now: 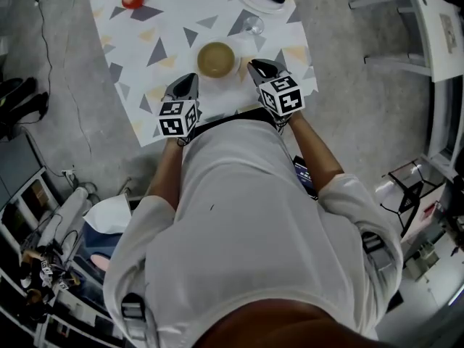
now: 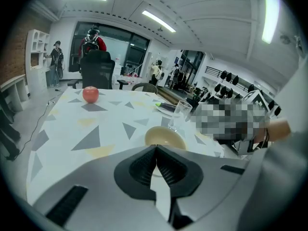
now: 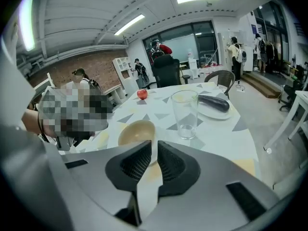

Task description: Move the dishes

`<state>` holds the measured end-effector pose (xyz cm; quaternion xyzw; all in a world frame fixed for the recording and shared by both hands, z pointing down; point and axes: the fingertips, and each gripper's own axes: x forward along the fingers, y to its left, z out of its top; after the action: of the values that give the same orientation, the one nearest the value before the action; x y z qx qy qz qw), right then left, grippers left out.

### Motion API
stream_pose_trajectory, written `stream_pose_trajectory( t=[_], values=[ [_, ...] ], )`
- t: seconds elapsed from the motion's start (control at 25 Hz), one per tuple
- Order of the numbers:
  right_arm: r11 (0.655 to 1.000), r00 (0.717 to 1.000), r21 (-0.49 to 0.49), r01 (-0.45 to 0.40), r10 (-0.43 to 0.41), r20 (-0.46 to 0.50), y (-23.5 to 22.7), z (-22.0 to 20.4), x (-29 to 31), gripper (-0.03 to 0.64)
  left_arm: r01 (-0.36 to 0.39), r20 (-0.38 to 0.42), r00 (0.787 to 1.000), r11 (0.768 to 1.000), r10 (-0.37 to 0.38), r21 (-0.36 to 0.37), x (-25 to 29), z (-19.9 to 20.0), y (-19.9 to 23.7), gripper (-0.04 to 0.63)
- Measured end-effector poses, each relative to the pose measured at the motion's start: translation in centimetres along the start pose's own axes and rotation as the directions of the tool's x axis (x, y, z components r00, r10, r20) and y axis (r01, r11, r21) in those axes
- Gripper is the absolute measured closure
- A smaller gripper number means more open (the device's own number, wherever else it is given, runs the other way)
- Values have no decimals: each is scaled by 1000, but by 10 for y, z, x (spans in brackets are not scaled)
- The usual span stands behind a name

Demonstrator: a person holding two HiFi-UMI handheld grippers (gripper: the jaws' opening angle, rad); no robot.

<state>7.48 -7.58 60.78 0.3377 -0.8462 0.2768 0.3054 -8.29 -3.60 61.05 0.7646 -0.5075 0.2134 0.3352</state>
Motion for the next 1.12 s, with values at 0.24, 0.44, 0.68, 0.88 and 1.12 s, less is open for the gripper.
stream_pose_trajectory(
  t=[0.24, 0.44, 0.68, 0.88, 1.12],
  values=[
    [995, 995, 43, -90, 92, -49, 10, -6, 26, 568, -51, -5, 999, 997, 50, -59, -11, -15, 14, 575],
    [974, 984, 167, -150, 163, -65, 13, -7, 48, 528, -103, -12, 995, 988, 102, -114, -23, -30, 27, 575],
    [954, 979, 261, -148, 179, -99, 10, -5, 63, 487, -143, -4, 989, 976, 145, -164, -30, -36, 33, 575],
    [933, 969, 324, -156, 208, -133, 11, -8, 74, 462, -170, -1, 985, 965, 174, -200, -34, -39, 37, 575],
    [934, 957, 321, -155, 222, -184, 17, -11, 83, 465, -188, -4, 981, 956, 192, -224, -38, -43, 41, 575]
  ],
)
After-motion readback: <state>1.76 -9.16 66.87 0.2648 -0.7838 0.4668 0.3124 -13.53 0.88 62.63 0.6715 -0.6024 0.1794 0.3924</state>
